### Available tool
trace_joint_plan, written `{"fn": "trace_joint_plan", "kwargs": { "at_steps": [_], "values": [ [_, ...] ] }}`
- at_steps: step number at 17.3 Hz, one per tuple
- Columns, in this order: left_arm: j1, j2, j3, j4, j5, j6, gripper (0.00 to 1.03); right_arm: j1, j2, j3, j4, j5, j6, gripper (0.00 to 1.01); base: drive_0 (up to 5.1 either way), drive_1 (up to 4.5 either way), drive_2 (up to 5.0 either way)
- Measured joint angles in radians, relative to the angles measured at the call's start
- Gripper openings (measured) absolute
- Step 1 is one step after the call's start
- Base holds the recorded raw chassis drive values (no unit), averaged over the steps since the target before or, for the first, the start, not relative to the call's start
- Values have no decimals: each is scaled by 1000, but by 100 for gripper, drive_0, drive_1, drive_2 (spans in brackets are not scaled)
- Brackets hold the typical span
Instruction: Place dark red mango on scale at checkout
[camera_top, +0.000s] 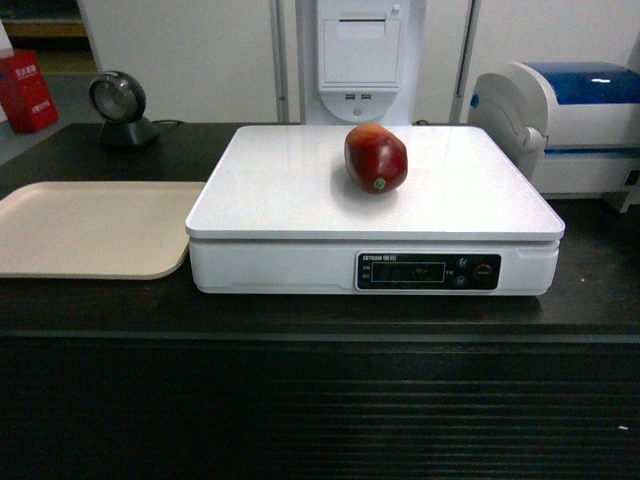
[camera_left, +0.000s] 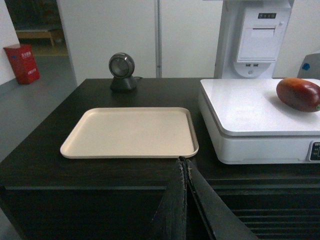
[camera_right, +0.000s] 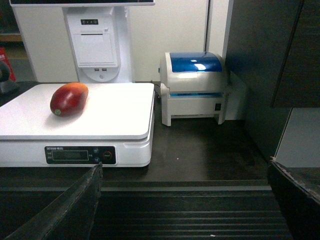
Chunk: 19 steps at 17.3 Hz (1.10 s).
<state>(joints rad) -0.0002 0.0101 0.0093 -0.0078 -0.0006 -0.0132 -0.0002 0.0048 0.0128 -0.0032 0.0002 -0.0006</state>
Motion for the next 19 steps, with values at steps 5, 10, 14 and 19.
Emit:
{"fn": "trace_joint_plan", "kwargs": {
  "at_steps": [5,10,14,19],
  "values": [
    [0,0,0,5,0,0,29,0,0,0,0,0,0,98,0,0,0],
    [0,0,0,5,0,0,69,0,0,0,0,0,0,98,0,0,0],
    [0,0,0,5,0,1,97,0,0,0,0,0,0,98,0,0,0],
    [0,0,0,5,0,2,98,0,0,0,0,0,0,98,0,0,0]
  ]
}}
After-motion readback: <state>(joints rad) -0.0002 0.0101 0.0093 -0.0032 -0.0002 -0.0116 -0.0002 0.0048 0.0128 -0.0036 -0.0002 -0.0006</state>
